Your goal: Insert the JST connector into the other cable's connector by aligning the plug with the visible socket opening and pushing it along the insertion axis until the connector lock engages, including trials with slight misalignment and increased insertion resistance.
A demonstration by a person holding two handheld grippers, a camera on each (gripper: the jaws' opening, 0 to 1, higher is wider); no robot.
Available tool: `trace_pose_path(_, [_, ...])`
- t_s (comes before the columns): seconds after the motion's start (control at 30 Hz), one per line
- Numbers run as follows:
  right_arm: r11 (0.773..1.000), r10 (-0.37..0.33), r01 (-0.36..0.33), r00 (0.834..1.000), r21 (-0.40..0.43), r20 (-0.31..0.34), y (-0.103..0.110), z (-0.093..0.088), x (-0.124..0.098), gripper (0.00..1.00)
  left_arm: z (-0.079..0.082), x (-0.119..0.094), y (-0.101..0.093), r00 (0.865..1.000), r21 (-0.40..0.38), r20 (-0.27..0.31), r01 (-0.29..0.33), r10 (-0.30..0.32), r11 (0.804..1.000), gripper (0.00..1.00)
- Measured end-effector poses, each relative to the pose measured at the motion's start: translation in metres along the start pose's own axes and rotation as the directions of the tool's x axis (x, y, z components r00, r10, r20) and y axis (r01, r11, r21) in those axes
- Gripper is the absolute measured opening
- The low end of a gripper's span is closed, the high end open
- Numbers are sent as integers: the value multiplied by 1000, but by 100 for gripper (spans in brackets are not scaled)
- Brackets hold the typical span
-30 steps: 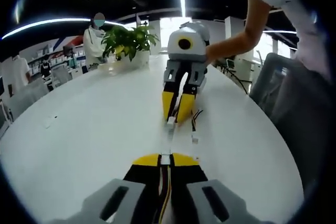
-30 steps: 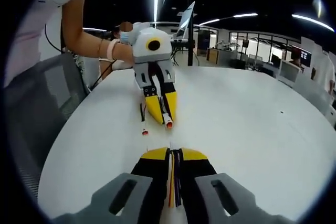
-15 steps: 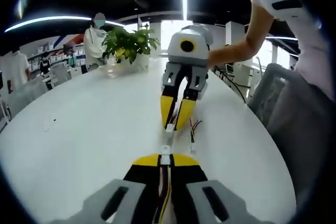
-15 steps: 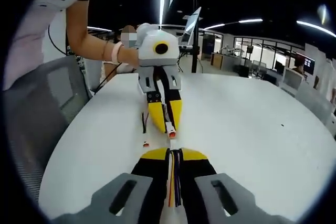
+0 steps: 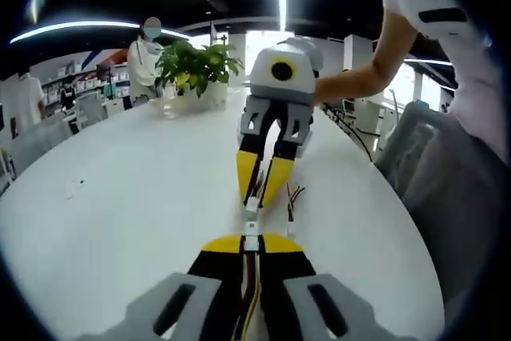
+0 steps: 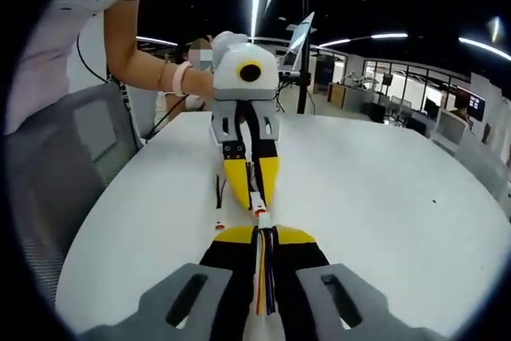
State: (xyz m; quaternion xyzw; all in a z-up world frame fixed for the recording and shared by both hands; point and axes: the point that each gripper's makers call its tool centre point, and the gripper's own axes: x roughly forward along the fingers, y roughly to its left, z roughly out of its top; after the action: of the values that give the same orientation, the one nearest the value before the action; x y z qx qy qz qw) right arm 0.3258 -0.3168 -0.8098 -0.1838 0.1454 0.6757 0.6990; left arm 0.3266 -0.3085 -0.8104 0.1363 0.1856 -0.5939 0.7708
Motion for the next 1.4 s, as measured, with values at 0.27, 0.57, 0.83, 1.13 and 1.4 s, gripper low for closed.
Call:
trace_pose_path(0.27, [1000, 7, -7, 1000, -3, -10, 1, -2, 3, 4, 3, 3, -3, 1000, 2, 8, 8, -8, 1000, 0])
trace_pose_path(0.57, [1000, 9, -9, 1000, -9, -12, 2, -3, 3, 4, 5, 4, -4, 1000, 20, -1, 14, -14, 1000, 0])
trace_pose_path(0.83, [1000, 23, -24, 1000, -13, -19, 5, -3, 4, 4, 5, 4, -6, 999, 47, -24, 31, -30, 998, 0])
trace_pose_path(1.13, [999, 42, -43, 999, -29, -29, 9, -3, 5, 4, 3, 6, -8, 998, 67, -48, 51, -48, 996, 0])
trace_pose_path(1.4, [997, 56, -57, 998, -43, -42, 12, -3, 4, 4, 4, 6, -10, 995, 82, -74, 70, -64, 994, 0])
